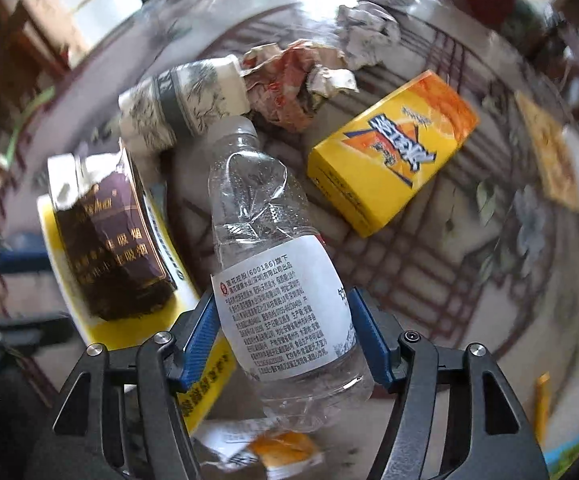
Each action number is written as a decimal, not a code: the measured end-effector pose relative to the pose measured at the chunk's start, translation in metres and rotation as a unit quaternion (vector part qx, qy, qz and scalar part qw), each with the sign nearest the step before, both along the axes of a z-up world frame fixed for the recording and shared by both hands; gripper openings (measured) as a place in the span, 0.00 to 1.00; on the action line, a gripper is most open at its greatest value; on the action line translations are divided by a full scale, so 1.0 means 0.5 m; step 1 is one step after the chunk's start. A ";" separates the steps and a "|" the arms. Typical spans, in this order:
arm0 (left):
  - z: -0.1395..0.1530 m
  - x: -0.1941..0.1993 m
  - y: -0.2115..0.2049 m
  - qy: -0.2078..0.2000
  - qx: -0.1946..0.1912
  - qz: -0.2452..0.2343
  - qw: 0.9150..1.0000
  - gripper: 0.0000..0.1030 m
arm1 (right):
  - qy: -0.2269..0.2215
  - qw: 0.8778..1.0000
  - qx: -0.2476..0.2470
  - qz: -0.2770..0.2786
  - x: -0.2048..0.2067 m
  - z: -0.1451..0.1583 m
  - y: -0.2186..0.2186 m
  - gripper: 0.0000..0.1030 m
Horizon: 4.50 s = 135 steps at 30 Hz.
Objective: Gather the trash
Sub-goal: 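Grasp the yellow medicine box with the left tool while the right tool grasps the water bottle, then carry the box and bottle over the red bin and release both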
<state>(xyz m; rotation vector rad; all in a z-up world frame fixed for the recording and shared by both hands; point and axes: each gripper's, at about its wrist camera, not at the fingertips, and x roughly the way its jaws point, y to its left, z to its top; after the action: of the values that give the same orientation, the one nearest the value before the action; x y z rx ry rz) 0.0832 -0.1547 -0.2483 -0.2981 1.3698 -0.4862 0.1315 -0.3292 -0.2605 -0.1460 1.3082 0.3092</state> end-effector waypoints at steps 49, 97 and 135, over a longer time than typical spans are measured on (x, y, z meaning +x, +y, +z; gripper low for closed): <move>0.264 -0.030 0.243 -0.217 0.092 0.127 0.963 0.06 | -0.221 0.968 0.087 -0.082 -0.065 0.313 0.085 0.52; 0.211 0.013 0.617 -0.178 0.090 0.222 0.954 0.06 | -0.108 0.992 0.036 0.062 -0.039 0.215 0.357 0.79; 0.176 -0.102 0.792 -0.141 0.132 0.353 0.915 0.06 | -0.064 0.966 0.050 0.248 0.000 0.127 0.617 0.54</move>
<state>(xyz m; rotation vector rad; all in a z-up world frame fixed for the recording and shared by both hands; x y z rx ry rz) 0.0321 0.2415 -0.1605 -0.4529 0.9410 0.2546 0.1316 -0.0208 -0.1968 -0.4037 1.1126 0.7774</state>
